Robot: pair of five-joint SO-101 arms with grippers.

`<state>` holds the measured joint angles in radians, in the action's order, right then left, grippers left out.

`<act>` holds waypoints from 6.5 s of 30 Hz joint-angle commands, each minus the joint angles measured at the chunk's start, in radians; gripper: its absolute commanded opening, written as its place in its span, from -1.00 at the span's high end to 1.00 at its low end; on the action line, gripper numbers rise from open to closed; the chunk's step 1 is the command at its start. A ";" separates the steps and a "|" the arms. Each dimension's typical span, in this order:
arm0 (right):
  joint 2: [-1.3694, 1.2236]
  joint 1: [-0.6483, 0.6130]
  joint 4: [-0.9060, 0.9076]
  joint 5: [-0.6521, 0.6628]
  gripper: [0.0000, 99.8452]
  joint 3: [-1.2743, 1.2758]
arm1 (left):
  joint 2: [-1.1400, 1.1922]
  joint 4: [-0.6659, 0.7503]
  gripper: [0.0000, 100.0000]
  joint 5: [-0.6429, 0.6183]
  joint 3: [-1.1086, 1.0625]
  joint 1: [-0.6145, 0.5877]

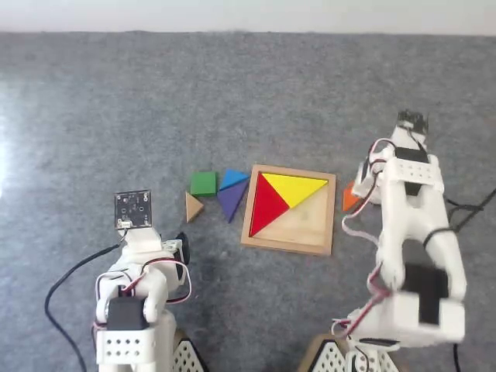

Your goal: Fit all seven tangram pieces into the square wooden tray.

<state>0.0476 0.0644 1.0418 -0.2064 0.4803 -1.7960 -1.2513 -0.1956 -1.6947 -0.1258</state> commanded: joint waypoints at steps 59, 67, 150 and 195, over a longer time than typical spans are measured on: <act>-0.211 -0.081 -0.107 0.075 0.64 -0.097 | -0.014 -0.005 0.71 -0.009 0.012 -0.005; -0.231 0.001 -0.104 0.075 0.64 -0.092 | -0.014 -0.005 0.71 -0.009 0.012 -0.005; -0.421 0.079 0.208 0.244 0.65 -0.414 | -0.014 -0.005 0.71 -0.009 0.012 -0.005; -0.403 -0.414 0.335 -0.173 0.80 -0.442 | -0.014 -0.005 0.71 -0.009 0.012 -0.005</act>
<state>-0.3529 -0.3345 1.3794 -0.3598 0.0829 -1.7960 -1.2513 -0.1956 -1.6947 -0.1258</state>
